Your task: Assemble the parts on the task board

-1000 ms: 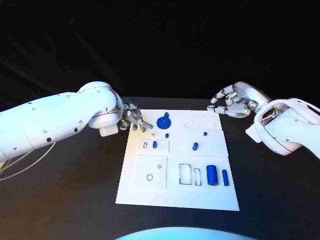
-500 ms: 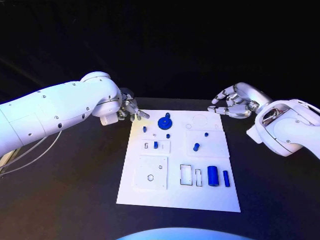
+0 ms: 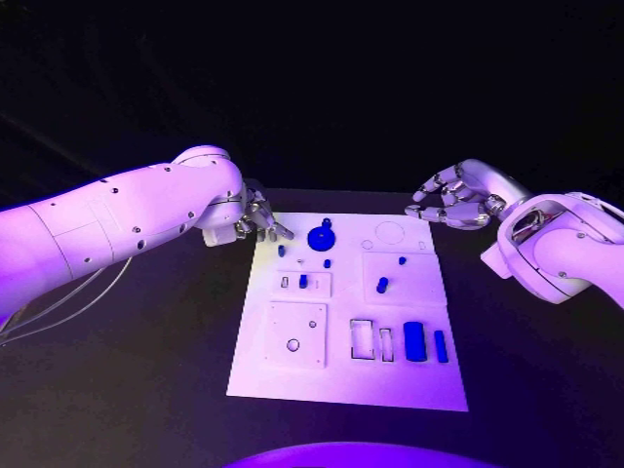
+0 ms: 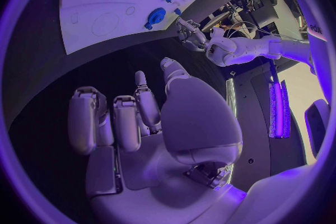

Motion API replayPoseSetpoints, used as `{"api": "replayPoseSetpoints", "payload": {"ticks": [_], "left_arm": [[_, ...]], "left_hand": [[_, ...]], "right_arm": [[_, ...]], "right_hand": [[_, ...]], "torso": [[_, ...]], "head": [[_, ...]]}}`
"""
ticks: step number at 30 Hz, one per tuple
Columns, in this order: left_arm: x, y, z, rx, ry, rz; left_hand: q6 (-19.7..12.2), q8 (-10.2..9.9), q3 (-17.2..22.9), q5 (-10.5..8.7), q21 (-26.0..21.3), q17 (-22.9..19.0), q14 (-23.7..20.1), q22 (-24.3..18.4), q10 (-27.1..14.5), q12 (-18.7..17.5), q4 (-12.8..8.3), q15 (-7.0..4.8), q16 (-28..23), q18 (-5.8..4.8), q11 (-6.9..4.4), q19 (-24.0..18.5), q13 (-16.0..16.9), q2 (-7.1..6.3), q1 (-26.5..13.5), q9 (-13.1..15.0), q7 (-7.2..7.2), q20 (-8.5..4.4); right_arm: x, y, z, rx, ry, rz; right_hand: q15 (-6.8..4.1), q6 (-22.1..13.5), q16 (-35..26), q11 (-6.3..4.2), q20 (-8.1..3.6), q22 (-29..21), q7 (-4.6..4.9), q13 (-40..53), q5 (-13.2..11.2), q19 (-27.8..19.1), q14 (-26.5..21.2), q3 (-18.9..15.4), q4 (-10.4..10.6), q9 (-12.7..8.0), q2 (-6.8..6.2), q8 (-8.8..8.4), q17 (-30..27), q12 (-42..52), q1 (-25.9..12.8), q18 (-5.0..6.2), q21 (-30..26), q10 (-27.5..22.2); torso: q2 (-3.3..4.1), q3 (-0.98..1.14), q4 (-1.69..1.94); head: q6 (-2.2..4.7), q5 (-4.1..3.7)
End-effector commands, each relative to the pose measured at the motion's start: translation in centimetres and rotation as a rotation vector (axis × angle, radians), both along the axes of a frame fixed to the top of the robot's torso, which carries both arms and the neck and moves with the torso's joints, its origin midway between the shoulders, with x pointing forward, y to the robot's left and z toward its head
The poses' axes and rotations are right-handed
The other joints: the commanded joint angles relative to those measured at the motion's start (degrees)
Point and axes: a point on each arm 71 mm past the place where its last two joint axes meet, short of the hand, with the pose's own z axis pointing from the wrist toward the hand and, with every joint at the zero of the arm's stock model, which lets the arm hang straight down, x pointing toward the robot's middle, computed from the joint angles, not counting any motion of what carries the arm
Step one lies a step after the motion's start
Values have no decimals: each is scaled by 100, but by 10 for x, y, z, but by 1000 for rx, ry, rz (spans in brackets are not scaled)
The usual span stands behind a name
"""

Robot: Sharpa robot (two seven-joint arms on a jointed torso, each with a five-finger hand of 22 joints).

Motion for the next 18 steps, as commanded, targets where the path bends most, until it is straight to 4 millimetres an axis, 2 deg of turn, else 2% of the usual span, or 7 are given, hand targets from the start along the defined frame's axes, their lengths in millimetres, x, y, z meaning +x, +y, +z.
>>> {"api": "replayPoseSetpoints", "payload": {"ticks": [1, 18], "left_arm": [[0, -1, -3, 30, 23, -35], [-2, -6, -8, 59, 58, -67]], "left_hand": [[45, 12, -43, 10, 21, -4, 88, 12, -21, 32, 4, 35, 10, 24, -11, 42, -7, 24, -30, -13, 2, -4], [76, 30, -78, 17, 39, -2, 87, 47, -18, 46, -3, 31, 12, 17, -18, 68, -17, 65, -23, -42, -8, -3]], "right_arm": [[0, 1, 0, -4, 3, 8], [-1, 2, 0, -3, 3, 11]], "right_hand": [[-33, -37, -28, -23, 1, 597, 1, 4, 23, -48, 377, 0, 25, 7, 24, 19, 565, -26, -17, 67, -33, -11], [-33, -37, -28, -23, 1, 597, 1, 4, 23, -48, 377, 0, 25, 7, 24, 19, 565, -26, -17, 67, -33, -11]], "torso": [[-5, 3, 0], [-15, 5, 5]], "head": [[-16, 1], [-48, 1]]}}
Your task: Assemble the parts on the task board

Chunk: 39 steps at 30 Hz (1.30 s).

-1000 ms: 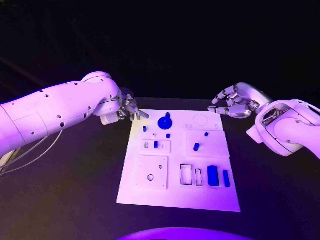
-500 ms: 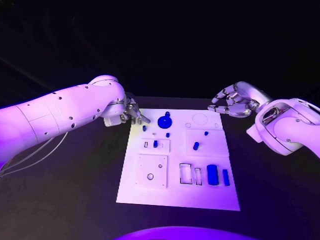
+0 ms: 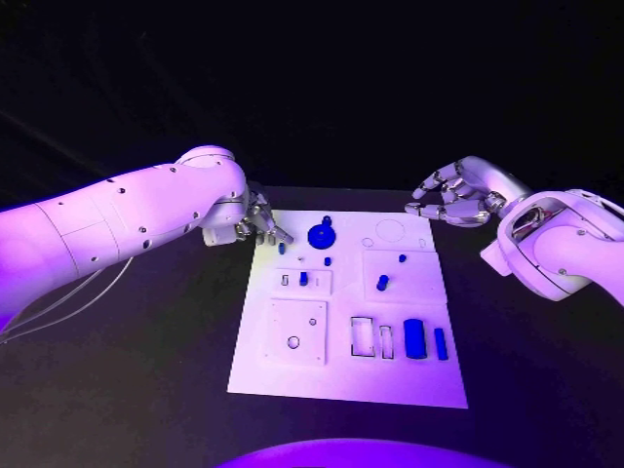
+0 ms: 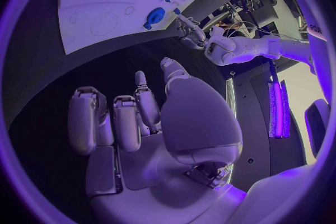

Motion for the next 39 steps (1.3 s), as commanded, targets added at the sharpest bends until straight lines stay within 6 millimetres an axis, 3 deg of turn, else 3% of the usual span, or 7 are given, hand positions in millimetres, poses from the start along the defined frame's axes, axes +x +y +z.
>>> {"api": "replayPoseSetpoints", "payload": {"ticks": [1, 16, 30, 39], "left_arm": [[-1, -2, -2, 17, 25, -30], [-1, -5, -6, 26, 39, -35], [-1, -6, -6, 4, 34, -19], [-1, -7, -6, -11, 39, -13]], "left_hand": [[37, 31, -47, 18, 40, 0, 88, 13, -18, 15, -6, 31, 14, 18, -19, 27, -7, 65, -12, -10, -11, -2], [95, 70, -79, 24, 75, 31, 104, 78, -6, 45, -17, 13, 50, 6, -39, 75, -37, 193, 136, -87, -32, -6], [157, 147, -15, 33, 112, 71, 132, 139, 5, 68, -42, -17, 99, -4, -73, 119, -121, 534, 570, -230, -66, -23], [169, 165, -30, 26, 129, 88, 139, 173, 13, 73, -26, -20, 117, -11, -75, 142, -134, 546, 596, -246, -67, -26]], "right_arm": [[0, 1, 0, -4, 3, 9], [-1, 2, 0, -3, 3, 12], [-1, 3, -1, -5, 7, 15], [-1, 3, -1, -5, 8, 15]], "right_hand": [[-33, -37, -27, -24, 1, 593, 1, 4, 23, -48, 377, -1, 25, 8, 24, 19, 566, -26, -17, 67, -33, -11], [-35, -38, -30, -25, -1, 592, 0, 4, 45, -48, 377, -3, 33, 9, 28, 22, 565, -27, -11, 67, -38, -11], [-35, -38, -30, -25, -1, 592, 0, 4, 45, -48, 377, -3, 33, 9, 28, 22, 565, -27, -11, 67, -38, -11], [-35, -38, -30, -25, -1, 592, 0, 4, 45, -48, 377, -3, 33, 9, 28, 22, 565, -27, -11, 67, -38, -11]], "torso": [[-2, 2, -3], [2, 2, -3], [1, 1, 1], [2, 2, -5]], "head": [[-2, -6], [3, -5], [-8, -24], [-13, -22]]}}
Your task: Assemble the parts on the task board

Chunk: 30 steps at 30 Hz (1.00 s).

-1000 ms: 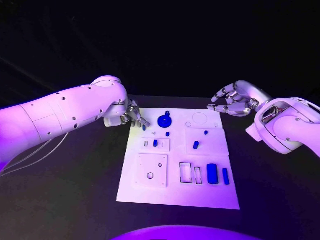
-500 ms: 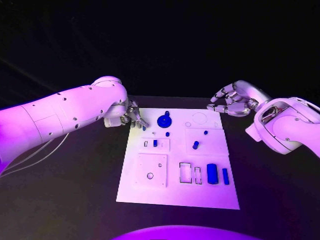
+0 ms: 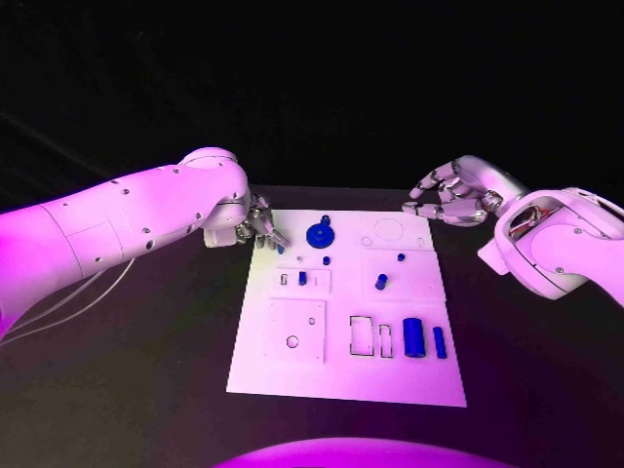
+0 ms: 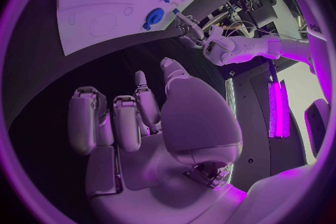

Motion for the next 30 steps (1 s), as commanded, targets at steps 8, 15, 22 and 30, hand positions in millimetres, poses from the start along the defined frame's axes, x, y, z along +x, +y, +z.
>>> {"api": "replayPoseSetpoints", "payload": {"ticks": [8, 15, 22, 30], "left_arm": [[0, -1, 0, -17, 10, 5], [1, 0, -1, -14, 11, 7], [1, -1, -1, -14, 10, 6], [1, -4, -1, -23, 15, 5]], "left_hand": [[59, 57, -47, 20, 47, 24, 148, 55, 28, 36, 22, -20, 47, -18, -34, 70, -16, -37, 5, -22, 11, -8], [68, 66, -59, 20, 55, 30, 151, 71, 35, 41, 25, -21, 54, -21, -36, 81, -18, -36, -4, -25, 8, -8], [84, 89, -56, 30, 66, 36, 158, 87, 50, 50, 13, -30, 62, -24, -49, 94, -27, 10, 24, -36, -8, -11], [43, 122, 45, 45, 72, 30, 159, 92, 36, 38, -62, -53, 56, -24, -71, 94, -77, 99, 346, -87, -27, -22]], "right_arm": [[-1, 1, 0, -6, 5, 10], [-1, 1, 0, -6, 5, 10], [-1, 1, 0, -6, 6, 11], [-1, 2, -1, -7, 9, 14]], "right_hand": [[-35, -39, -30, -25, -1, 593, 0, 3, 22, -48, 378, -3, 33, 6, 28, 23, 567, -27, -11, 67, -38, -11], [-35, -39, -30, -25, -1, 593, 0, 3, 22, -48, 378, -3, 33, 6, 28, 23, 567, -27, -11, 67, -38, -11], [-35, -39, -30, -25, -1, 593, 0, 3, 22, -48, 378, -3, 33, 6, 28, 23, 567, -27, -11, 67, -38, -11], [-36, -38, -33, -26, -3, 591, -1, 12, 40, -49, 378, -4, 43, 7, 36, 27, 565, -19, -4, 68, -45, -1]], "torso": [[-1, 3, 1], [-1, 0, 1], [1, 3, 1], [-3, 1, -2]], "head": [[-4, -8], [-15, -11], [-17, -19], [-30, -20]]}}
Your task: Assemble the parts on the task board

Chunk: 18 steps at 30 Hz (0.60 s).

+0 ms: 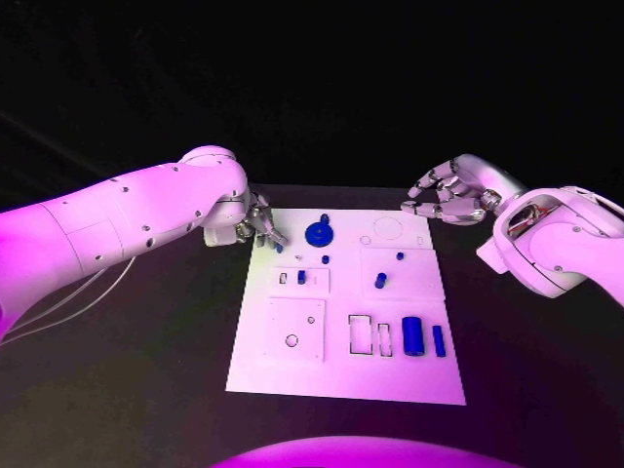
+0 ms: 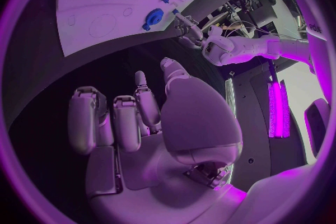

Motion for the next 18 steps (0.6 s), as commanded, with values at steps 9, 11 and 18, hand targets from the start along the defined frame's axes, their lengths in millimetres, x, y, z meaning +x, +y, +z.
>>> {"api": "replayPoseSetpoints", "payload": {"ticks": [9, 11, 18], "left_arm": [[0, -4, -1, -24, 12, 1], [0, -4, -1, -30, 13, 4], [-1, -3, -1, -62, 20, 21]], "left_hand": [[-123, 35, 583, 49, 21, -8, 134, 10, -48, -81, -304, -44, 20, -25, -32, 21, -145, 119, 825, -113, -4, -15], [-142, 55, 799, 52, 27, -7, 135, 17, -40, -109, -354, -39, 22, -26, -26, 21, -188, 97, 937, -132, 10, -17], [-185, 250, 1986, 55, 60, 9, 143, 56, 34, -166, -483, -16, 39, -29, -14, 16, -342, -267, 920, -136, 32, -14]], "right_arm": [[-1, 1, -1, -8, 8, 10], [-1, 1, -1, -9, 9, 10], [0, 0, -1, -11, 11, 10]], "right_hand": [[-37, -37, -34, -26, -3, 595, -2, 17, 23, -46, 378, -4, 44, 10, 38, 28, 565, -8, -2, 67, -16, 10], [-37, -37, -34, -26, -3, 595, -2, 17, 23, -46, 378, -4, 44, 10, 38, 28, 565, -8, -2, 67, -16, 10], [-37, -37, -34, -26, -3, 595, -2, 17, 23, -46, 378, -4, 44, 10, 38, 28, 565, -8, -2, 67, -16, 10]], "torso": [[-6, 1, 0], [-6, -1, 0], [-12, 1, 5]], "head": [[-18, -14], [-18, -14], [-31, -7]]}}
